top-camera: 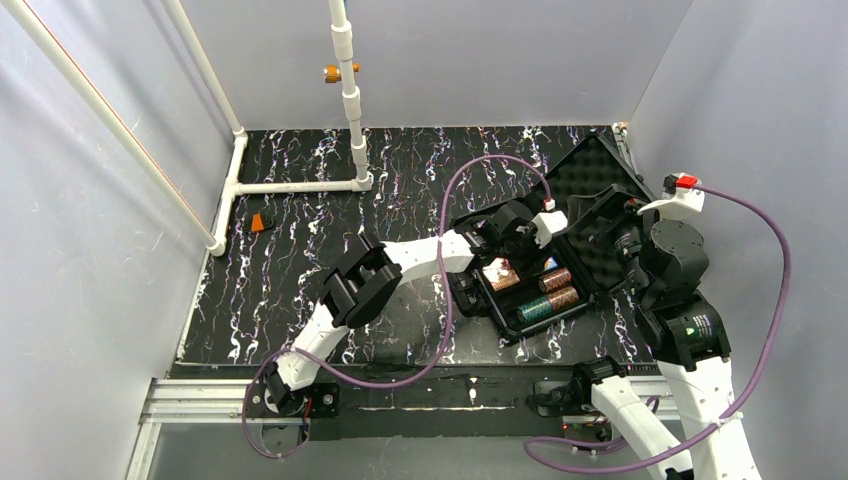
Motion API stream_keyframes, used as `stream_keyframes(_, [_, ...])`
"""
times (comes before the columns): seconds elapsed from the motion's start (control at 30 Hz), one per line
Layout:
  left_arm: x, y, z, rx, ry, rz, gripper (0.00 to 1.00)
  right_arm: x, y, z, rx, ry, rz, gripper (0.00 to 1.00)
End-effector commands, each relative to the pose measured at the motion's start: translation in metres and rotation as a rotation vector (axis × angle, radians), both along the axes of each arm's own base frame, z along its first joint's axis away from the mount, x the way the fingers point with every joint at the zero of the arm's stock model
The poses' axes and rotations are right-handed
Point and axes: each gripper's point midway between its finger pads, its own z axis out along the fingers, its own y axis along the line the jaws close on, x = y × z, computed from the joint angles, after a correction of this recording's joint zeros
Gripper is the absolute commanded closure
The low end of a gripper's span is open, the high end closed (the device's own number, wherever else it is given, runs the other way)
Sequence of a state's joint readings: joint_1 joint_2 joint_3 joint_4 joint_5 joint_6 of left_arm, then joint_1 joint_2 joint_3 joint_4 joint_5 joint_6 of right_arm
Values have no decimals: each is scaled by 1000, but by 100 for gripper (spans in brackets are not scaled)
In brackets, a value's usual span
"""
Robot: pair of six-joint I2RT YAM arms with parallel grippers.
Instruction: Pack up texas hold em set
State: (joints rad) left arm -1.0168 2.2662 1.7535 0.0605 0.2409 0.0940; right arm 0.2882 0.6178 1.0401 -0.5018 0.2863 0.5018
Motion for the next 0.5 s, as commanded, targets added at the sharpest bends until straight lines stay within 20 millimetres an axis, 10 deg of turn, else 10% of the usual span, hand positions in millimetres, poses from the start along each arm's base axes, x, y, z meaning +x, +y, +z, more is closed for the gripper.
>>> stream_keyframes(0.0, [12, -11, 12, -18, -51, 16, 86, -1, -1, 20, 25, -56, -2, 2])
stream_keyframes(0.17, [15, -18, 9, -22, -53, 8, 77, 0, 1, 18, 27, -50, 1, 2])
stream_keyframes(0.47, [15, -18, 22, -34, -75, 19, 33, 4, 3, 16, 27, -38, 7, 2])
